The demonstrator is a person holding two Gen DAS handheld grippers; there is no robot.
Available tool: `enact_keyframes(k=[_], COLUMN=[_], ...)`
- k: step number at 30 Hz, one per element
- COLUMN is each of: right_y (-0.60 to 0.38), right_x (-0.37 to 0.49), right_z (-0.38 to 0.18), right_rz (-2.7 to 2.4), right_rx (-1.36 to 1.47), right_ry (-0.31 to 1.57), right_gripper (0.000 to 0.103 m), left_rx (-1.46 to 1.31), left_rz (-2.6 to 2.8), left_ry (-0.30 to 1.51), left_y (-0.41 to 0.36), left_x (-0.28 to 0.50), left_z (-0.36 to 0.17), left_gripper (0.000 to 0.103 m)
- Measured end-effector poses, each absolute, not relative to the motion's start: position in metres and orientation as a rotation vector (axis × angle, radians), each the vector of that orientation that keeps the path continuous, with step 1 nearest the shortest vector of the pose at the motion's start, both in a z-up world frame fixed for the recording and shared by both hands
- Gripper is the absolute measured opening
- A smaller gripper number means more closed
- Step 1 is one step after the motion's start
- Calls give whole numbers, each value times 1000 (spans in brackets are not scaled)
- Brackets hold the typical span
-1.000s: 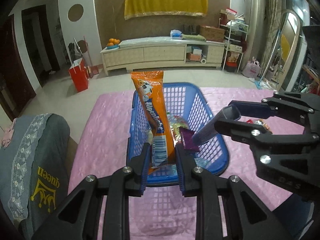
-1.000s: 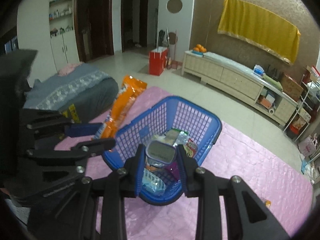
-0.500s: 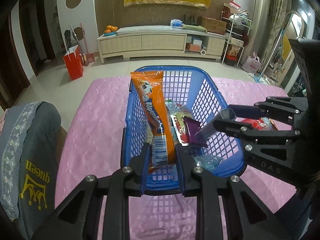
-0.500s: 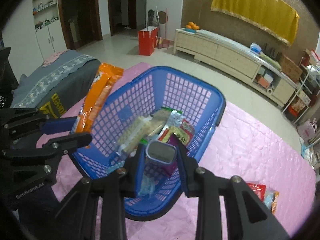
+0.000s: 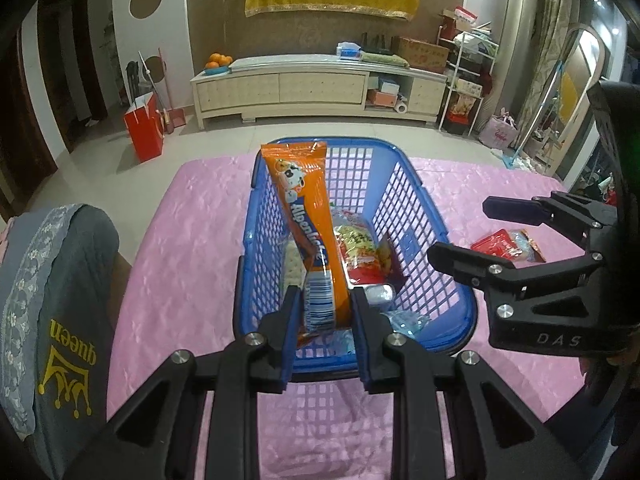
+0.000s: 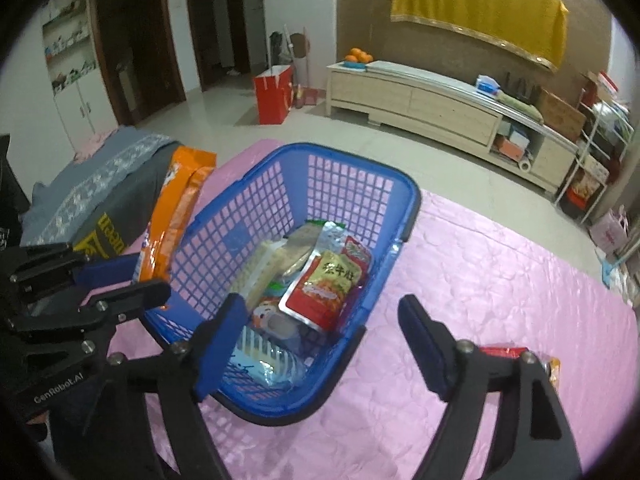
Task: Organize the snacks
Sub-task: 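Lower both snacks into the basket and open both tools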
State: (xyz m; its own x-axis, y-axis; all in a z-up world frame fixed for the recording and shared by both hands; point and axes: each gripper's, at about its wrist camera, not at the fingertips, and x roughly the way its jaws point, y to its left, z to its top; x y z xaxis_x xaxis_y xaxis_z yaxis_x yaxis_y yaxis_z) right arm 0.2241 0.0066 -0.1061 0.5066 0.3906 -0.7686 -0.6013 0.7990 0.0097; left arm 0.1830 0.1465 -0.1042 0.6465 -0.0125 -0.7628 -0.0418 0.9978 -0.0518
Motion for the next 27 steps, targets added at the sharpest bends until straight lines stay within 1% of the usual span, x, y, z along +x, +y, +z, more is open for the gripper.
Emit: enact_keyframes(k=[5, 11, 19, 23, 25, 27], right_y=[-4, -8, -9, -10, -9, -7], right_x=[227, 237, 250, 254, 256, 256], right_z=[-101, -110, -130, -133, -133, -132], right_rz=[564, 522, 512, 513, 526, 535], right_rx=[-224, -197, -153, -133, -121, -130], right_ry=[832, 860, 919, 910, 912, 905], right_gripper=[97, 101, 102, 102, 102, 102], left_rx=[-67, -47, -32, -26, -21, -2], left_rz=[-16, -48, -41, -39, -43, -32], left_ry=[866, 889, 924, 945, 957, 939], left_y=[144, 139, 143, 146, 148, 148], left_x=[191, 208, 227, 239, 244, 243], left_z=[-102, -111, -126, -133, -135, -132], left_gripper=[23, 23, 23, 23, 25, 43])
